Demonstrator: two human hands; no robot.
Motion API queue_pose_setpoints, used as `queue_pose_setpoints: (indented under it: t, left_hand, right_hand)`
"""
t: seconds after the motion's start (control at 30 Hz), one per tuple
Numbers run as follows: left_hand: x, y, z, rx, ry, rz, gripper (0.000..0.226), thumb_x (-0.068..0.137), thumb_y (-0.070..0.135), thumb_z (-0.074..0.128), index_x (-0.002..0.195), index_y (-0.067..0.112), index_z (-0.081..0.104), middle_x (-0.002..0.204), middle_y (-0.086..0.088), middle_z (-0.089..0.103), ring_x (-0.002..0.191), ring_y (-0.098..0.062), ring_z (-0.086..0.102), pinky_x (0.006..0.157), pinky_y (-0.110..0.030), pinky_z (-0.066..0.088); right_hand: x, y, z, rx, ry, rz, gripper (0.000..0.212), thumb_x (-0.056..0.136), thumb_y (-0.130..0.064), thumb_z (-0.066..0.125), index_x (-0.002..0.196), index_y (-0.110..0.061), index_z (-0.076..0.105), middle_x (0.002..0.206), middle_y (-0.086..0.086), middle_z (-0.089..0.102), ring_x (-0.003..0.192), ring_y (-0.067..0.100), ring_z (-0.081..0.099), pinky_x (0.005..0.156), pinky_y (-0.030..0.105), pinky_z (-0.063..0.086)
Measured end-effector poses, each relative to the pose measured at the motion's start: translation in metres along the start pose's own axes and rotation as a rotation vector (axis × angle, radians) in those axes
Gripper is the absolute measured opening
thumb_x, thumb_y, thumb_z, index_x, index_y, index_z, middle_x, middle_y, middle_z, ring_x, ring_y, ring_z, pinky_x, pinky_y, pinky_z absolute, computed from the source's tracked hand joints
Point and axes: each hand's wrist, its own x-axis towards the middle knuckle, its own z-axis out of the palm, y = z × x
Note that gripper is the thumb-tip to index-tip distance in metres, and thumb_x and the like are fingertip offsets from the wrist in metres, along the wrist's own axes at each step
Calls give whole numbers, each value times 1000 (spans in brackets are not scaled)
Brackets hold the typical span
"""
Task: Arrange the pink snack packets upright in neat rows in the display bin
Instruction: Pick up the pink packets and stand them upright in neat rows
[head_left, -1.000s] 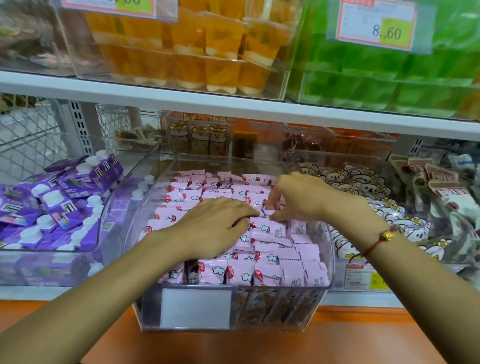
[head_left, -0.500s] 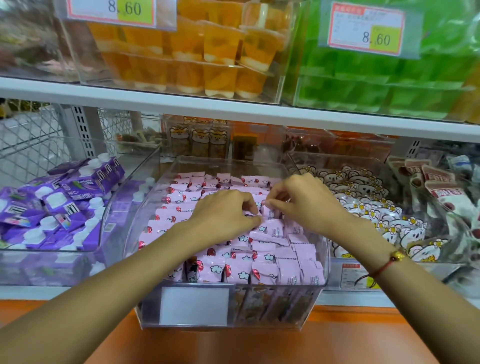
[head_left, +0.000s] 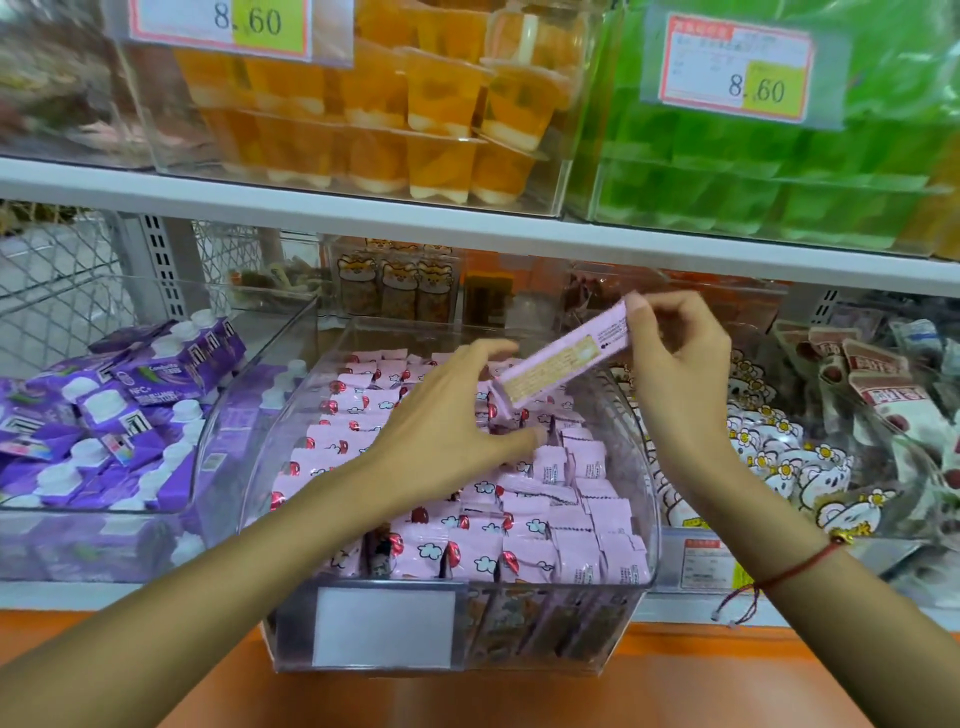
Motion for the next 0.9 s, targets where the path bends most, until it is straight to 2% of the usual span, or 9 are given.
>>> queue_pose_setpoints:
  t: [0.1,0.27,0.33,0.43,0.53,0.6,0.67,0.8,0.9]
  left_hand:
    - [-1,8,-11,-251,-54,10,65,70,51,73,127,41,43,122,27,51,106,11,50,84,-9,40]
    - [1,6,-22,-434,-23,-62,28,83,29,68,112,26,67,94,12,72,80,5,64,64,-8,47]
    - [0,7,-25,-498,-13,-224,24,84,37,66,105,27,71,84,11,74,68,1,63,51,-9,44]
    - [-1,11,-26,-524,-20,-395,23,84,47,62,90,27,71,69,13,72,52,3,57,42,-9,38]
    - [-2,16,-24,-489,-28,-406,29,81,51,62,85,24,71,61,9,67,47,-1,49,47,-15,35]
    - [-4,21,-22,-450,-29,-375,33,80,54,61,81,22,71,61,7,67,46,-1,48,47,-16,37]
    - [-4,25,-21,-468,-23,-343,46,78,66,52,78,25,72,65,5,70,46,-1,50,52,-21,36]
    - [3,21,-22,-605,95,-325,69,85,72,25,82,22,73,68,3,71,51,-3,57,63,-29,36]
    - [6,9,-17,-424,108,-261,47,94,55,34,92,23,69,82,11,69,74,-5,61,71,-30,40]
  right_hand:
    - [-4,-1,1,164,-68,289,12,95,-15,53,86,-11,60,71,-1,63,55,-1,59,54,14,49]
    - [-1,-3,-4,199,-261,486,19,96,-20,52,101,-5,63,86,4,69,63,3,63,62,14,54]
    - [-1,-4,-6,20,-277,366,21,96,-22,51,109,-8,61,87,-2,65,65,-2,59,60,7,47]
    - [0,-11,-11,-174,-518,62,39,90,-15,59,128,-20,51,119,-2,59,102,3,54,77,5,40]
    - [-10,-14,-8,-451,-839,-203,64,82,-28,70,138,-33,40,137,-9,45,128,11,33,104,26,29]
    - [-15,-13,-2,-533,-801,-329,53,81,-34,71,130,-31,52,126,-6,52,118,16,39,99,32,33]
    - [-14,-13,1,-468,-716,-304,36,80,-28,73,115,-26,64,106,-2,61,98,18,51,84,29,41]
    - [-5,-15,-3,-23,-644,86,22,85,-19,68,106,-11,67,92,4,71,74,8,66,68,18,53]
    - [-2,-11,-5,83,-661,216,26,88,-27,62,112,-17,62,89,-4,71,77,2,64,63,9,47]
